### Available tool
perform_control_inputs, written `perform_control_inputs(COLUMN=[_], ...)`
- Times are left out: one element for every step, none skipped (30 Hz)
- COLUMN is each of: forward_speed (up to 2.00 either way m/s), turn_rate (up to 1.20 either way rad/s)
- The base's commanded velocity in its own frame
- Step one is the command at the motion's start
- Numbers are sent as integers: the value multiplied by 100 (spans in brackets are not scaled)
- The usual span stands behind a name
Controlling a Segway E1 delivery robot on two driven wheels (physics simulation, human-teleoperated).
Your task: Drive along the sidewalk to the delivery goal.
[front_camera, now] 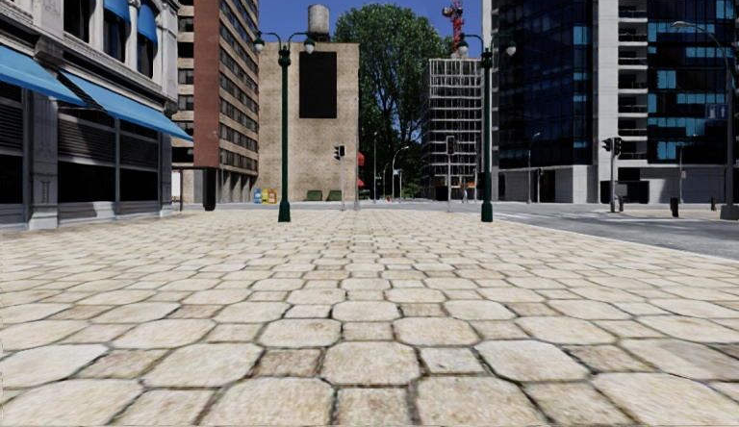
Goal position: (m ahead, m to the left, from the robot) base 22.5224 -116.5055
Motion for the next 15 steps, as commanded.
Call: perform_control_inputs(forward_speed=[200,200,200,200,200,200,200,200,200,200,200,200,200,200,200], turn_rate=[0,0,0,0,0,0,0,0,0,0,0,0,0,0,0])
